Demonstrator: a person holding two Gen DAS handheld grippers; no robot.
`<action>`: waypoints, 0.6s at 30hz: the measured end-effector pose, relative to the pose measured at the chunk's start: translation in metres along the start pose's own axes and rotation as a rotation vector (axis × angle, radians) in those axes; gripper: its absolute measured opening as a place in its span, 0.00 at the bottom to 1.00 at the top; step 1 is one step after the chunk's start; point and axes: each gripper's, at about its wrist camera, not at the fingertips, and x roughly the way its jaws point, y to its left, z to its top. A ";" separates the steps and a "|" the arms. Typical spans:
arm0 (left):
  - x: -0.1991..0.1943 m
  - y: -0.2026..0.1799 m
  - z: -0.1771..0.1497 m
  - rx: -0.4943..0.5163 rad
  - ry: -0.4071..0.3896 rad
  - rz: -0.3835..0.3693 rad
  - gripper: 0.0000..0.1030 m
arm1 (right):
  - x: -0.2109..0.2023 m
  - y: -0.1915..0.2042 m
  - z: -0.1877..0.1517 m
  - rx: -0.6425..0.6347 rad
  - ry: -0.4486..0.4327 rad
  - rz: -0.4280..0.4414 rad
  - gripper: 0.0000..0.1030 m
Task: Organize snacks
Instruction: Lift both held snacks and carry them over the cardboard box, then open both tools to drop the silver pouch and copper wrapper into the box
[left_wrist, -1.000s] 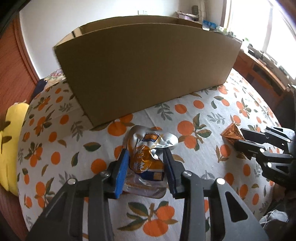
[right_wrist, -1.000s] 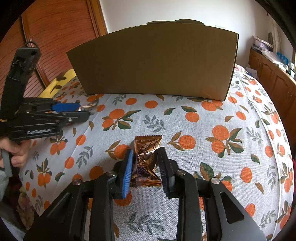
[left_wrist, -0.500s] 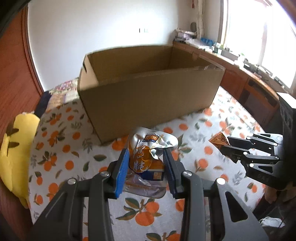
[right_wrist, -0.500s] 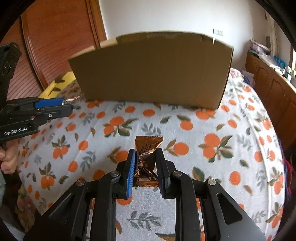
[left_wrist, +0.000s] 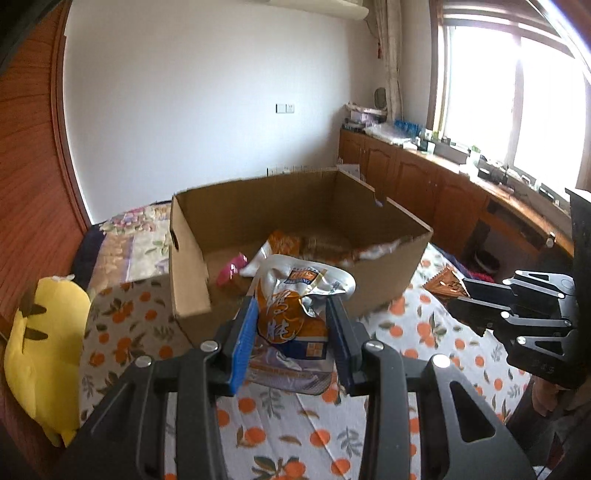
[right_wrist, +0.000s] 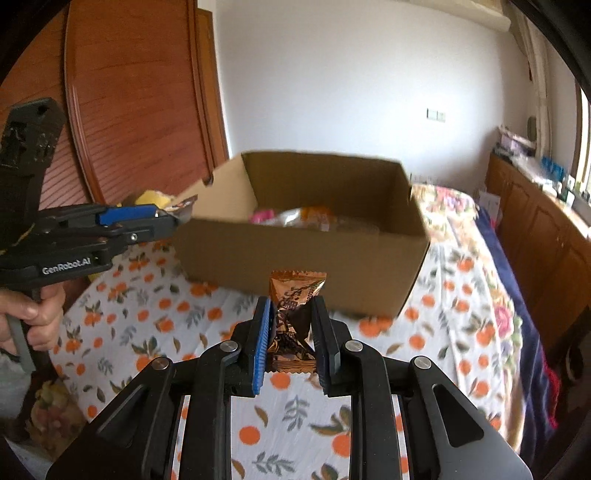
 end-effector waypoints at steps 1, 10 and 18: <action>0.000 0.000 0.003 -0.003 -0.008 -0.001 0.35 | -0.002 -0.001 0.004 -0.004 -0.006 0.000 0.19; 0.021 0.019 0.030 -0.035 -0.056 0.001 0.35 | 0.003 -0.008 0.046 -0.054 -0.066 0.006 0.19; 0.044 0.031 0.054 -0.044 -0.080 -0.007 0.36 | 0.019 -0.027 0.073 -0.086 -0.101 0.003 0.19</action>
